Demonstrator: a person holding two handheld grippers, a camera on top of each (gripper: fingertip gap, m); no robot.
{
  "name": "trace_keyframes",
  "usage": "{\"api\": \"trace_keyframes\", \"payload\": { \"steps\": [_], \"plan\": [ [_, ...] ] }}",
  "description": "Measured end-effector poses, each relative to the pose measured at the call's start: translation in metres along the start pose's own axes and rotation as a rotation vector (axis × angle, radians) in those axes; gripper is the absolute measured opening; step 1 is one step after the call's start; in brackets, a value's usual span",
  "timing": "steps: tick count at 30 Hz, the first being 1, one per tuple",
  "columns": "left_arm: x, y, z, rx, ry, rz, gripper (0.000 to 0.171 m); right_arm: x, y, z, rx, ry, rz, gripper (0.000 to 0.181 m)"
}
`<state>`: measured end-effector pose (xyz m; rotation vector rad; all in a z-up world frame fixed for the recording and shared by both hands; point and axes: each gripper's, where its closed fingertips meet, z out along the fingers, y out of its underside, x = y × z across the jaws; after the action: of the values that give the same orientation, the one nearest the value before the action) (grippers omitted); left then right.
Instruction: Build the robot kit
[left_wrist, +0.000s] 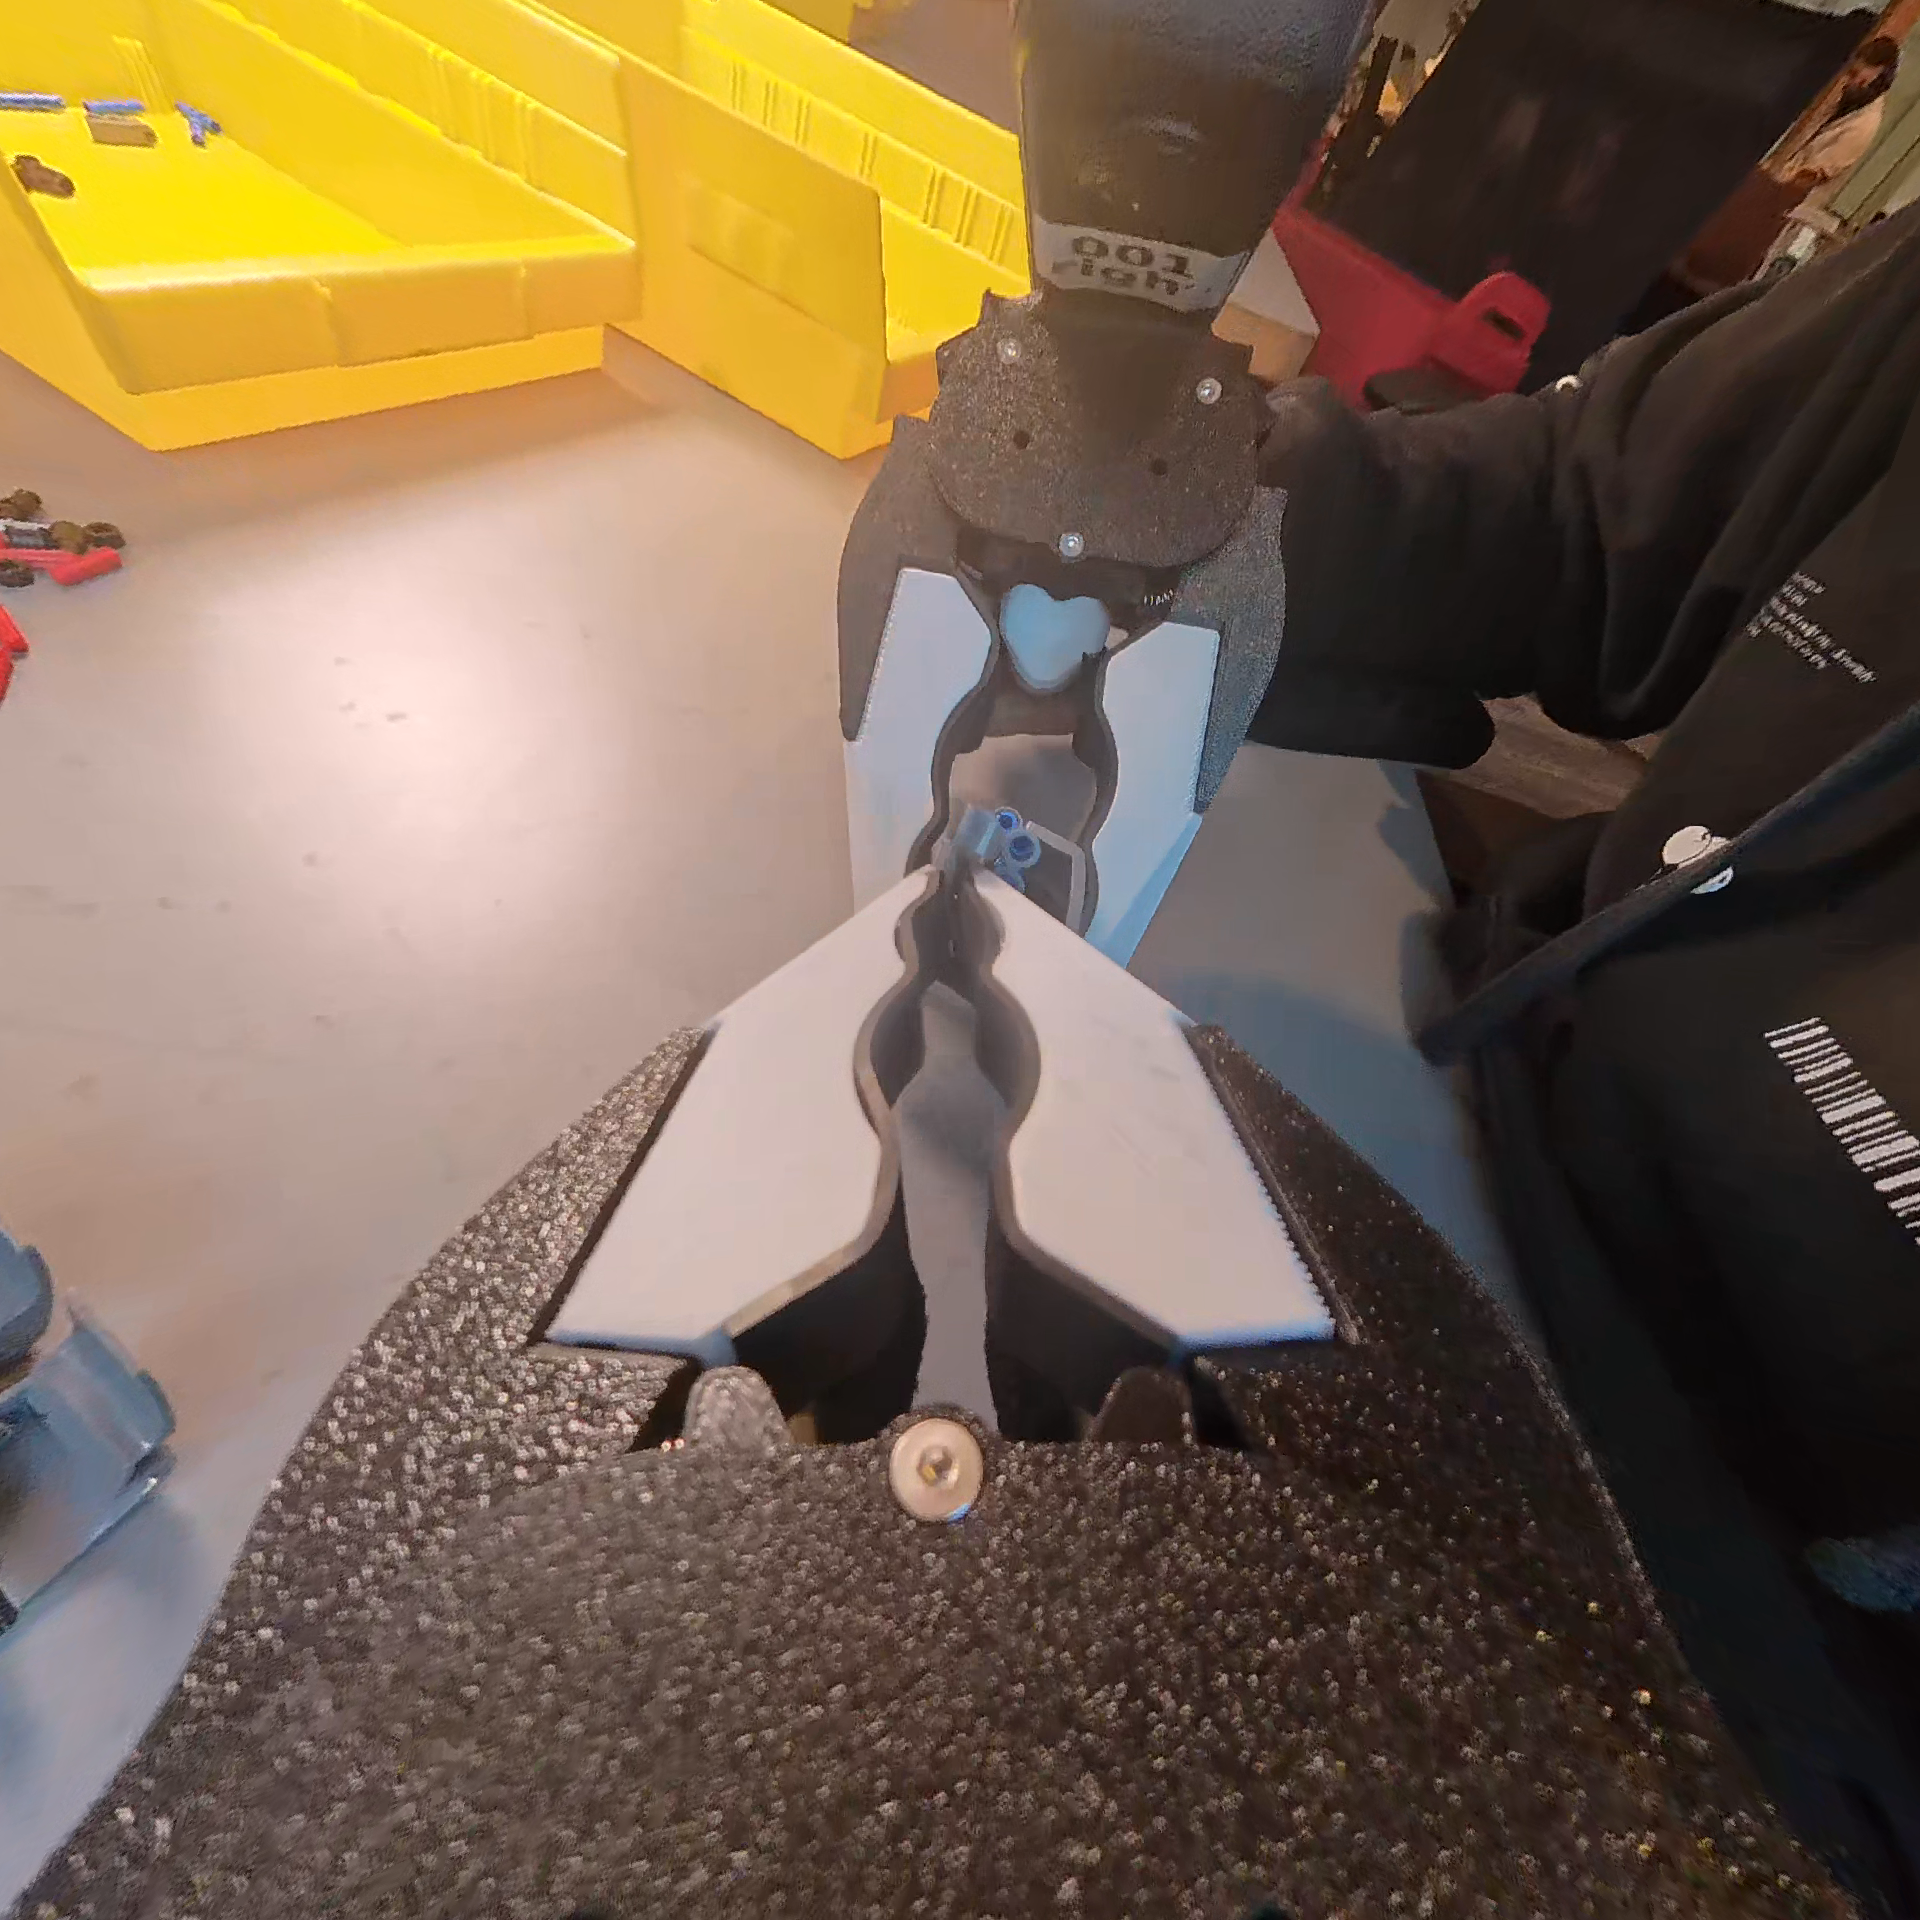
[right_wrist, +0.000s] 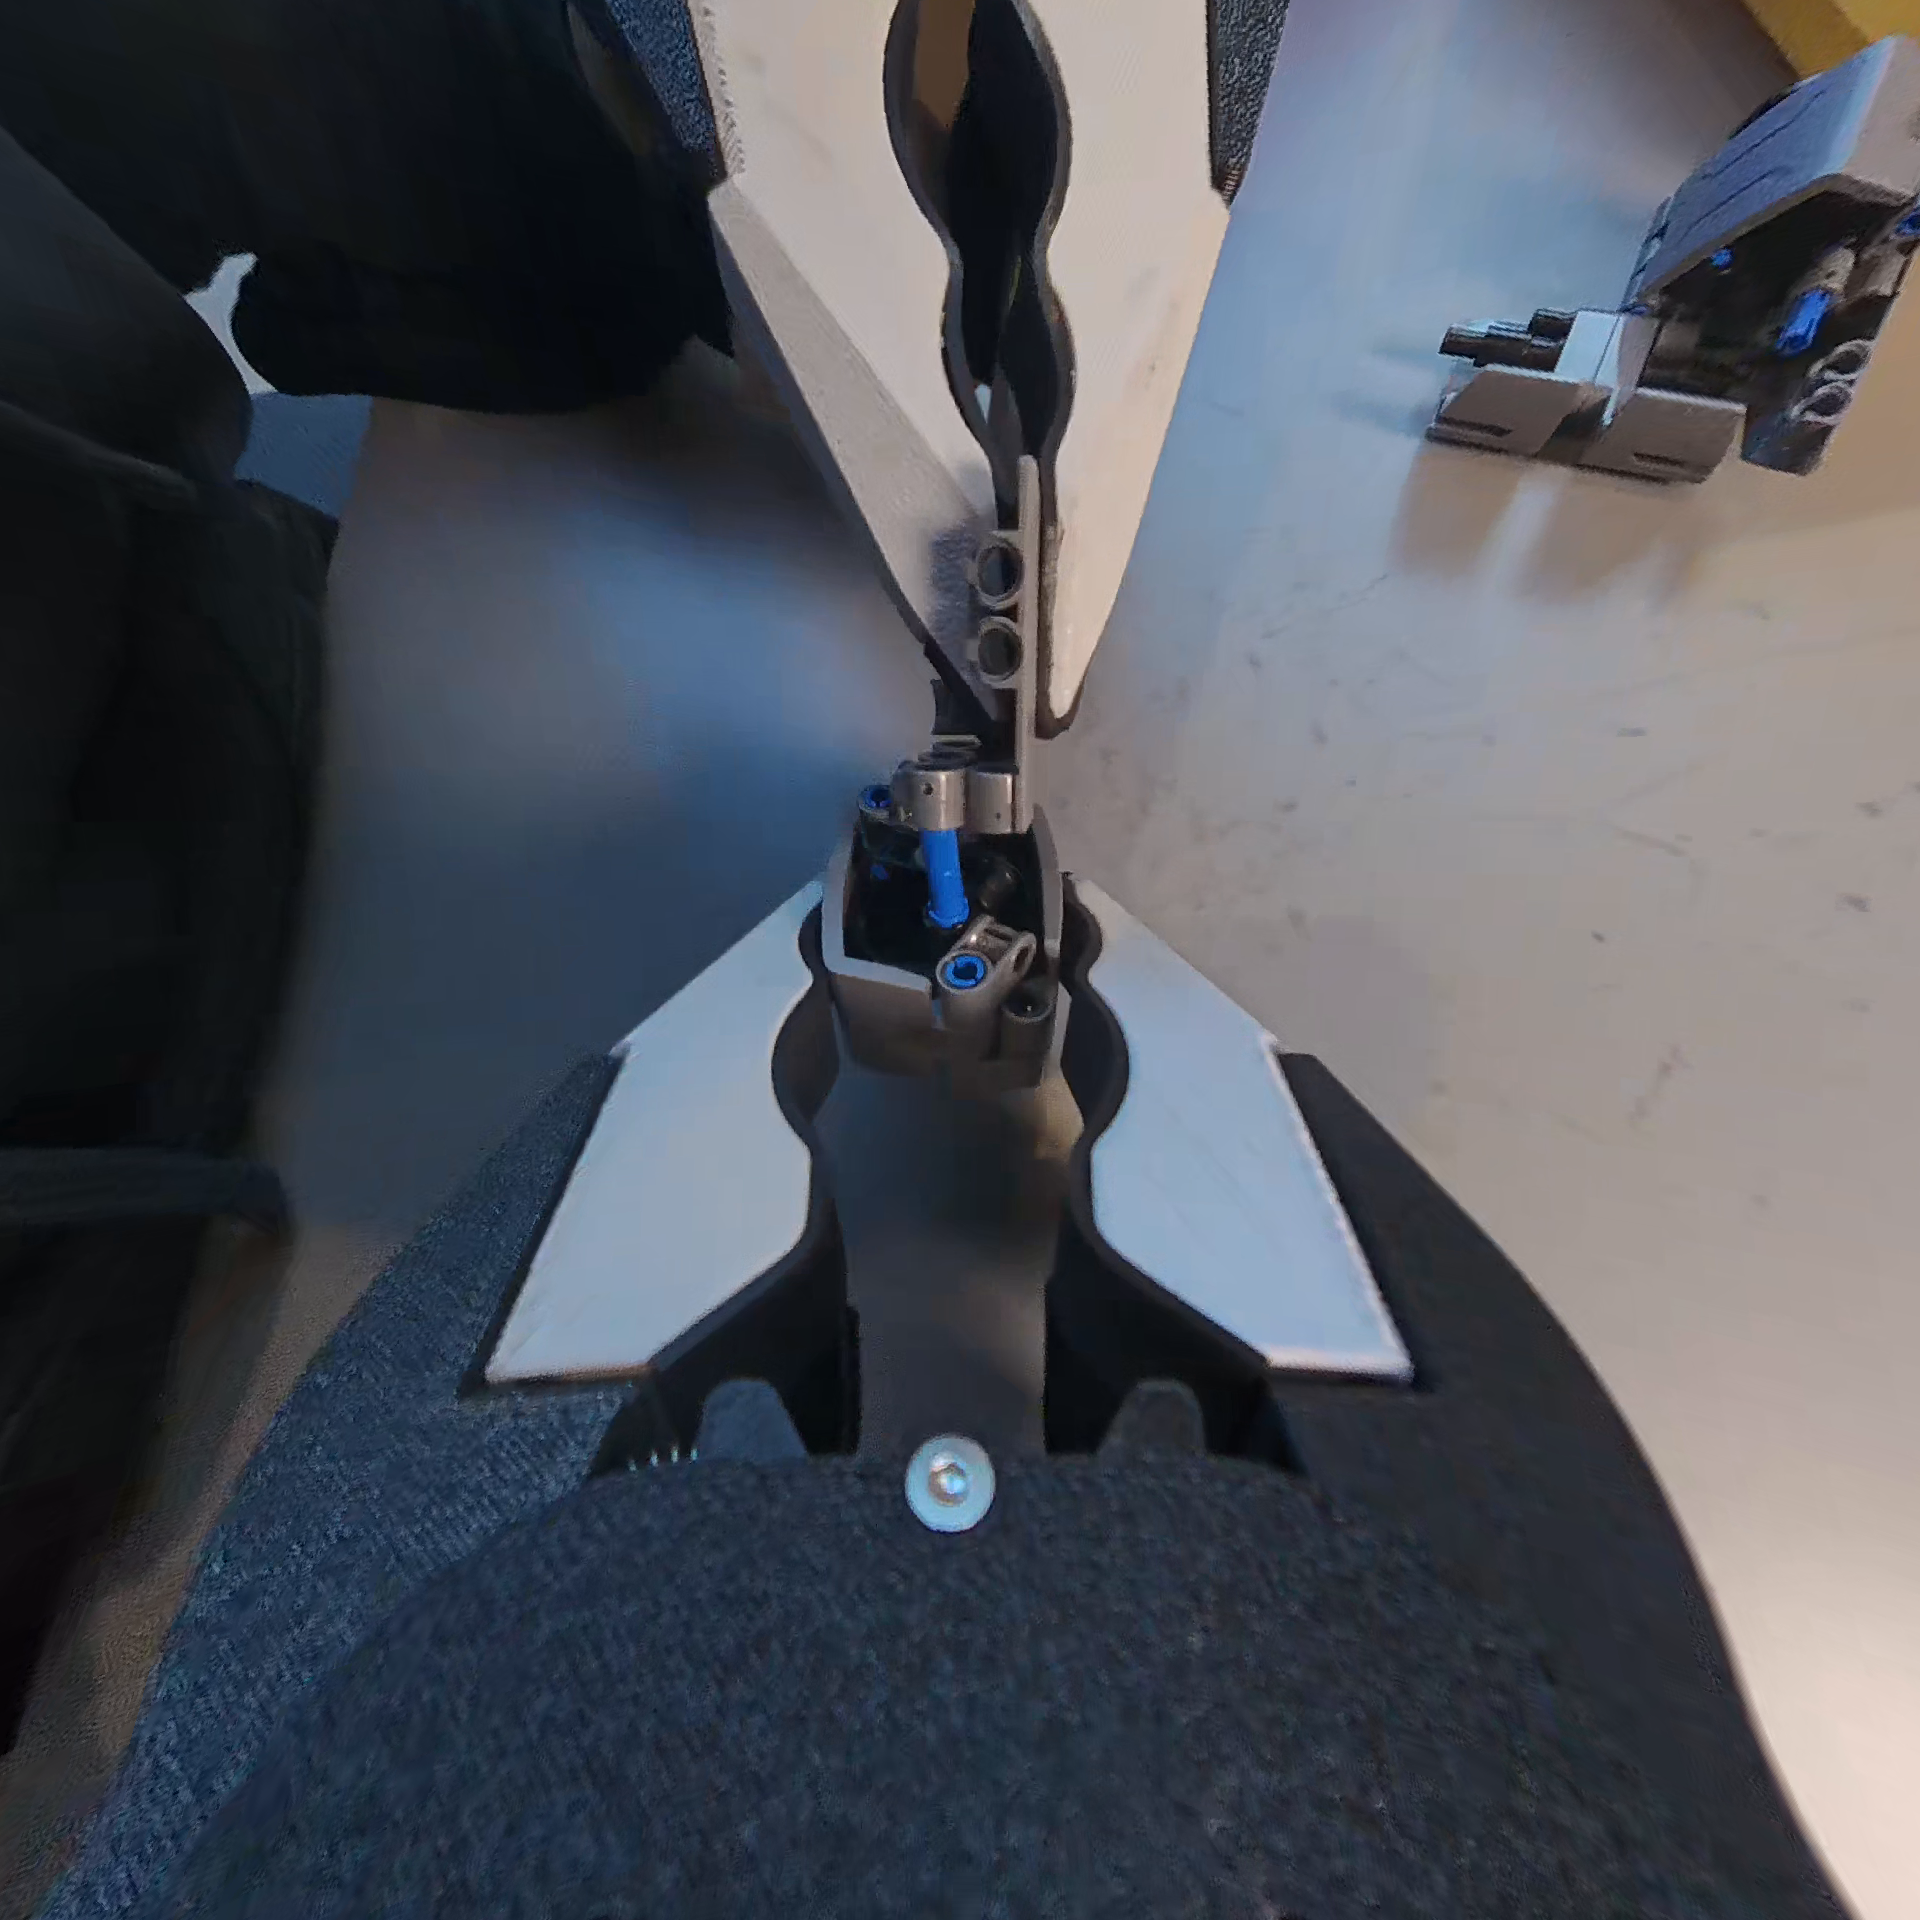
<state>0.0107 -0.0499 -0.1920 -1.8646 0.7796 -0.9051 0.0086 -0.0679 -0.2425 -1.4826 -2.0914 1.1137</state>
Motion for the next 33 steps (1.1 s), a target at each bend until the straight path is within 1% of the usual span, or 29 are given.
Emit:
{"api": "trace_keyframes", "payload": {
  "steps": [4,12,15,17,18,20,22,24,26,29,33],
  "plan": [
    [0.003,0.005,0.002,-0.038,-0.016,0.04,0.0,0.003,0.005,0.004,-0.013,0.044,-0.106,0.039],
    [0.001,0.015,-0.001,-0.097,-0.044,0.073,0.001,0.005,0.011,0.003,-0.031,0.068,-0.191,0.038],
    [-0.003,0.02,-0.002,-0.123,-0.072,0.091,0.001,0.008,0.02,-0.003,-0.128,0.074,-0.206,0.038],
    [-0.005,0.017,-0.003,-0.098,-0.069,0.061,0.001,0.01,0.027,-0.009,-0.227,0.058,-0.197,0.038],
    [-0.007,0.017,-0.004,-0.093,-0.072,0.05,0.001,0.013,0.027,-0.012,-0.253,0.07,-0.201,0.038],
    [-0.011,0.018,-0.006,-0.091,-0.089,0.041,0.001,0.012,0.03,-0.018,-0.315,0.045,-0.175,0.038],
    [-0.01,0.014,-0.008,-0.059,-0.076,0.024,0.001,0.017,0.03,-0.02,-0.346,0.069,-0.171,0.038],
    [-0.007,0.01,-0.008,-0.03,-0.064,0.012,0.001,0.018,0.035,-0.022,-0.41,0.056,-0.159,0.038],
    [-0.007,0.014,-0.006,-0.051,-0.064,0.015,0.001,0.02,0.037,-0.023,-0.455,0.053,-0.171,0.039],
    [-0.006,0.022,-0.003,-0.091,-0.07,0.034,0.001,0.018,0.032,-0.02,-0.415,0.025,-0.162,0.04],
    [-0.006,0.023,-0.003,-0.097,-0.073,0.04,0.001,0.017,0.035,-0.02,-0.301,0.019,-0.138,0.054]
  ]
}}
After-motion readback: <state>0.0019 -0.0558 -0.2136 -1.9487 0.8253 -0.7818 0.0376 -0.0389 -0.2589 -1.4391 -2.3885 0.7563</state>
